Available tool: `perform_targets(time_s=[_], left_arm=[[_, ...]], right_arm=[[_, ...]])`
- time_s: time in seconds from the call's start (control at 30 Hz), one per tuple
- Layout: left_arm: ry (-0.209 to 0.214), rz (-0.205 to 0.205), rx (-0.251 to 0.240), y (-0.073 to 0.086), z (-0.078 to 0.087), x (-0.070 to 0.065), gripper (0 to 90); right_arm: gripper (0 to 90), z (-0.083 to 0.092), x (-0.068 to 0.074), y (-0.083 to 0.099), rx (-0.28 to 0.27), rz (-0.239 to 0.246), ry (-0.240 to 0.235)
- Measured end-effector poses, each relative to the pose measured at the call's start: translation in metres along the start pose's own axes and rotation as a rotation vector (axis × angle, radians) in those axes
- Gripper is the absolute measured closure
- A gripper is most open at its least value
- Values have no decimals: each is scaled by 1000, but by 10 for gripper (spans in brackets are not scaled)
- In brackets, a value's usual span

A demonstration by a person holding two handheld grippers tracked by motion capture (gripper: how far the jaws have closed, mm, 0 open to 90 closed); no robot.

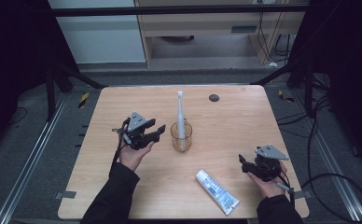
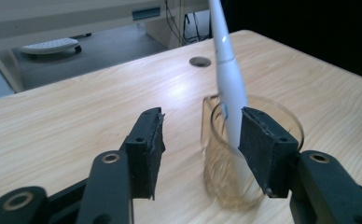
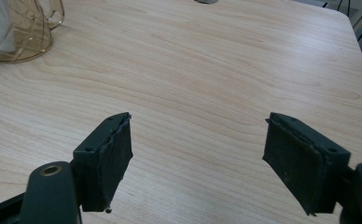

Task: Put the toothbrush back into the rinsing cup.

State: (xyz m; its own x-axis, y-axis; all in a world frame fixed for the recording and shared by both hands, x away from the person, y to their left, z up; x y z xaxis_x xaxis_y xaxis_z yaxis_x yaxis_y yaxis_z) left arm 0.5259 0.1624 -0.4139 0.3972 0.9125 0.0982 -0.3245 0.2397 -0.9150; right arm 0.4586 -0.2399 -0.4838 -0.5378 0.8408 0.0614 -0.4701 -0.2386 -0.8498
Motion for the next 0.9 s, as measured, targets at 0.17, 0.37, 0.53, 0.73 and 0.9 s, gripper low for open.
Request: perform_targets(time_s=[0.17, 0.37, 0.53, 0.73, 0.9], left_arm=[[-4, -41, 51, 20, 15, 10, 440], [-15, -40, 115, 53, 35, 22, 407], [-47, -11, 147, 78, 48, 34, 389], [-83, 24, 181, 100, 60, 47, 374], [-121, 51, 190, 110, 71, 57, 369]], right_arm=[[263, 1, 5, -1, 7, 4, -26], [283, 3, 11, -3, 19, 11, -56], [291, 2, 18, -2, 36, 14, -80], [318, 4, 29, -3, 43, 35, -119], [368, 3, 41, -2, 70, 53, -183]])
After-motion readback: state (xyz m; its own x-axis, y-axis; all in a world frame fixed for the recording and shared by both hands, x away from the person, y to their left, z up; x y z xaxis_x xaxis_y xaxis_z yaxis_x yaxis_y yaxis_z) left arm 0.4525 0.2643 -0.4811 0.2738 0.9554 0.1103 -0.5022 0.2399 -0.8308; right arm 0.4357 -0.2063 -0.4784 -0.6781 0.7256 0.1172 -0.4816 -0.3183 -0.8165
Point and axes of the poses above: each handheld gripper's, and its own axes: z roughly backward along the jaws, y roughly out of its underside, x roughly to its left, the point moved 2 cm from there along -z, roughly forward along the jaws, and after that the axes turned 15 degrees about -y, right-handed, at the moved point
